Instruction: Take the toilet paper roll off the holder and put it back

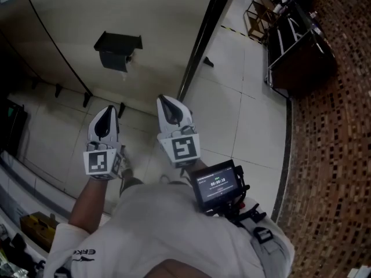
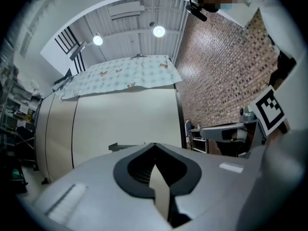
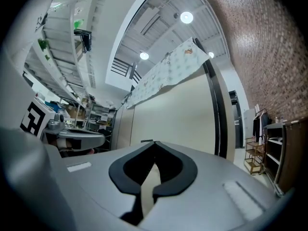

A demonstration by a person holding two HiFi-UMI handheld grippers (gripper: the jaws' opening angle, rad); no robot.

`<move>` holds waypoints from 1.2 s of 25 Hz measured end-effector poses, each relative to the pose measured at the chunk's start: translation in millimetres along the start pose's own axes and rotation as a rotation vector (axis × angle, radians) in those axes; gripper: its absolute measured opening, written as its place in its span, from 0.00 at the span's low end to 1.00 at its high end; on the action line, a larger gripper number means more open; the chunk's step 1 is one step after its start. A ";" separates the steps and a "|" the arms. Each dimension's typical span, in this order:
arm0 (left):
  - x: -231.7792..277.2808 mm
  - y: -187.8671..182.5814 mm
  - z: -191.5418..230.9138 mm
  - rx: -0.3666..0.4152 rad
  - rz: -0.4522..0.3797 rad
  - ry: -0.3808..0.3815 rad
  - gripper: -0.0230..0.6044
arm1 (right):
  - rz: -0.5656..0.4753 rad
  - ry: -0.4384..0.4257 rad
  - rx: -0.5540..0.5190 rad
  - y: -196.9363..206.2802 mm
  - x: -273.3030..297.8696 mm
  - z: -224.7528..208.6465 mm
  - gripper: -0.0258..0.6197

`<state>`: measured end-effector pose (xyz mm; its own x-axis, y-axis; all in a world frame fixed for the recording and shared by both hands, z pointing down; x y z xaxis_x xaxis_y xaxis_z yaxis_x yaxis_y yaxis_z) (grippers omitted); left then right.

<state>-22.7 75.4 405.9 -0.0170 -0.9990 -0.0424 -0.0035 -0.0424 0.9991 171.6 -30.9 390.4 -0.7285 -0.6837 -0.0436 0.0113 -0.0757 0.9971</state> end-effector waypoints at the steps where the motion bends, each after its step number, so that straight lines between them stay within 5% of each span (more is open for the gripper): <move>1: -6.0 -2.2 -7.3 -0.001 -0.003 -0.012 0.04 | 0.000 -0.009 0.006 0.5 -7.2 -0.2 0.06; 10: -48.2 -11.5 -40.4 0.003 -0.047 -0.023 0.04 | -0.010 -0.053 0.024 -6.0 -47.9 14.0 0.06; 30: -88.1 -20.9 -20.0 -0.020 -0.057 0.062 0.04 | 0.011 0.012 0.029 -28.5 -78.2 72.0 0.06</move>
<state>-1.0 164.0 388.8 0.0450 -0.9940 -0.0996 0.0176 -0.0989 0.9949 179.0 77.0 370.0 -0.7203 -0.6928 -0.0336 -0.0012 -0.0472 0.9989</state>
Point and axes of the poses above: the fingertips, and each gripper's own axes: x forward along the fingers, z to its left, y out of its underside, the point moved 10 cm from there along -x, backward along the fingers, and after that the axes turned 5 degrees about y, right-handed, at the moved point
